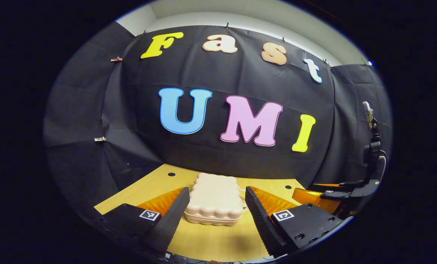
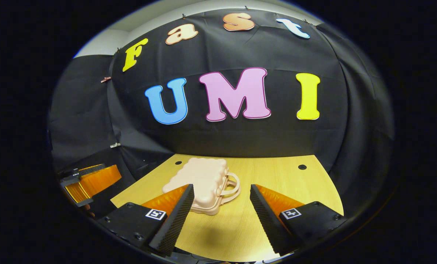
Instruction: First open the suitcase, pack the skin care products into it, and then close the suitcase.
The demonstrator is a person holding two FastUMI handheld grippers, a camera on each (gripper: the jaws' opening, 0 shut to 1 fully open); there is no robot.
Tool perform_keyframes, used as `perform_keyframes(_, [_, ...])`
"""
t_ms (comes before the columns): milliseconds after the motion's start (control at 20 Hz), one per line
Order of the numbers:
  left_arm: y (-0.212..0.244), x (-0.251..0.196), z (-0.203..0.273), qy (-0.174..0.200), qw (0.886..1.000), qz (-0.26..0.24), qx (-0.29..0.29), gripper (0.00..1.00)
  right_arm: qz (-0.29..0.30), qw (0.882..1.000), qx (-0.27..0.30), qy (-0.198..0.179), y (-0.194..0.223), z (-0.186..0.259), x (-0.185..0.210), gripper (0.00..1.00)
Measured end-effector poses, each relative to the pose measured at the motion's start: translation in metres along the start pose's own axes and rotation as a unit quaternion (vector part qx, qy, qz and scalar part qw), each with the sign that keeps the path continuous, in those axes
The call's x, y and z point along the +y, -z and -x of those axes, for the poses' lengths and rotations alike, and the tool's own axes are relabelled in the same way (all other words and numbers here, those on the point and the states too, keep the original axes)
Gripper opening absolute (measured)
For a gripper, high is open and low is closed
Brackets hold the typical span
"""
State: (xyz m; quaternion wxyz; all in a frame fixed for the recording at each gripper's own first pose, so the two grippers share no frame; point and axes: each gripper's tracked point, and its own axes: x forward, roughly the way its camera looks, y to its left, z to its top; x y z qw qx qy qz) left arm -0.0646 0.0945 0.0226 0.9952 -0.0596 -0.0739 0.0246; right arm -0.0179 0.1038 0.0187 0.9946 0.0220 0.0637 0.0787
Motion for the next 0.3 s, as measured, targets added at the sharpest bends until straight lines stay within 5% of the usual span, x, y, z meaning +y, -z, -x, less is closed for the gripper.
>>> perform_keyframes(300, [-0.0006, 0.0004, 0.0017, 0.002, 1.0, -0.013, 0.006, 0.96, -0.002, 1.0, 0.003, -0.006, 0.0012, 0.0022, 0.0107, 0.97])
